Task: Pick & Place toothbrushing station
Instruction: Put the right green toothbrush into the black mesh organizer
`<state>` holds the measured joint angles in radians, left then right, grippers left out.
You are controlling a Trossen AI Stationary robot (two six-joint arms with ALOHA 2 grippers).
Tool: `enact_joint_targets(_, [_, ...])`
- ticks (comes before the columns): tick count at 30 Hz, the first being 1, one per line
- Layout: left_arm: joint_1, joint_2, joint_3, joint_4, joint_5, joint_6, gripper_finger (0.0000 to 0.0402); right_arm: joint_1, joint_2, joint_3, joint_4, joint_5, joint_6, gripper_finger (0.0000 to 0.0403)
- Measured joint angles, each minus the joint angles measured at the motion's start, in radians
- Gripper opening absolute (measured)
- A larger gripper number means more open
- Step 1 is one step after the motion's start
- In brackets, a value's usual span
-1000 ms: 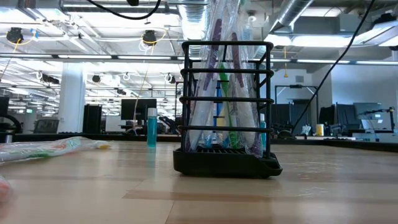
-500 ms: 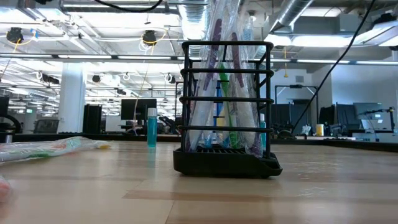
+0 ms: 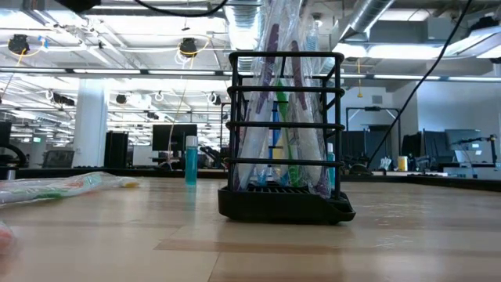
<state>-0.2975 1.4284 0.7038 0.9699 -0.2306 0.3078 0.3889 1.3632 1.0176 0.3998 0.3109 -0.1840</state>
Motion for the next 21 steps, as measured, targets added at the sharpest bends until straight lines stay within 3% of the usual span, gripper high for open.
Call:
enact_joint_targets(14, [0.007, 0.094, 0.104, -0.001, 0.0, 0.048, 0.0144, -0.005, 0.0, 0.0, -0.002, 0.0, 0.001, 0.0001])
enact_joint_targets(21, [0.011, 0.103, 0.12, 0.009, -0.006, 0.048, 0.0167, -0.005, 0.0, 0.0, -0.007, 0.0, 0.001, 0.0001])
